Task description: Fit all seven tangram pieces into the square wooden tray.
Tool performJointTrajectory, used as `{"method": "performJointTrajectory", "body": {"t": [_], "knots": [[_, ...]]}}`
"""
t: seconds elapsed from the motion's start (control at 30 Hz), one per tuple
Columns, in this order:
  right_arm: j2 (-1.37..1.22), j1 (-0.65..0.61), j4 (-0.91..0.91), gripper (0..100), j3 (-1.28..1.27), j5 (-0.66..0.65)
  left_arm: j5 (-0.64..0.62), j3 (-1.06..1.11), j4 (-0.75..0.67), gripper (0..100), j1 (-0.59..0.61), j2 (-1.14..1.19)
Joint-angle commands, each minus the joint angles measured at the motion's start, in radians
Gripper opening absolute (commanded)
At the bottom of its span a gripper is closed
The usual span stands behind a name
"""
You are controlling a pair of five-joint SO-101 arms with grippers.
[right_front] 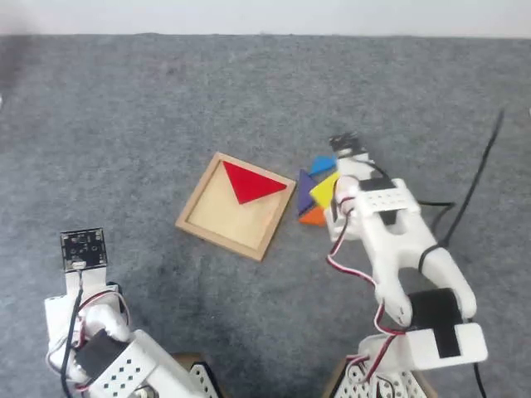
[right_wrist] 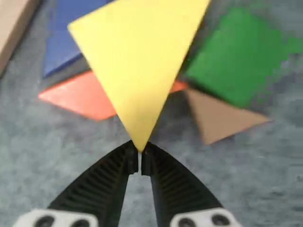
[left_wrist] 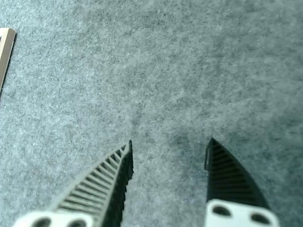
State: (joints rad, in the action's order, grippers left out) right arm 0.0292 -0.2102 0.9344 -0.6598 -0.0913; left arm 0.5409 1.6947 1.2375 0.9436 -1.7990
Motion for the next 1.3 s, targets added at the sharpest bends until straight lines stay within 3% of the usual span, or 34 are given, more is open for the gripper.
{"method": "performJointTrajectory", "body": {"t": [0.0, 0.2, 0.4, 0.63, 0.93, 1.27], "knots": [[0.019, 0.013, 0.021, 1.7, 0.069, 0.003, 0.011, -0.012, 0.011, 24, -0.003, -0.014], [0.082, -0.065, 0.096, 9.2, 0.086, -0.006, 0.011, -0.012, 0.011, 24, -0.003, -0.014], [0.145, -0.088, 0.022, 14.3, 0.16, 0.192, 0.011, -0.012, 0.011, 24, -0.003, -0.014], [0.021, -0.087, 0.016, 28.2, 0.353, 0.315, 0.011, -0.012, 0.011, 24, -0.003, -0.014], [-0.344, -0.117, 0.101, 28.7, 0.605, 0.313, 0.011, -0.012, 0.011, 24, -0.003, -0.014], [-0.509, -0.111, 0.116, 28.5, 0.73, 0.316, 0.011, -0.012, 0.011, 24, -0.003, -0.014]]}}
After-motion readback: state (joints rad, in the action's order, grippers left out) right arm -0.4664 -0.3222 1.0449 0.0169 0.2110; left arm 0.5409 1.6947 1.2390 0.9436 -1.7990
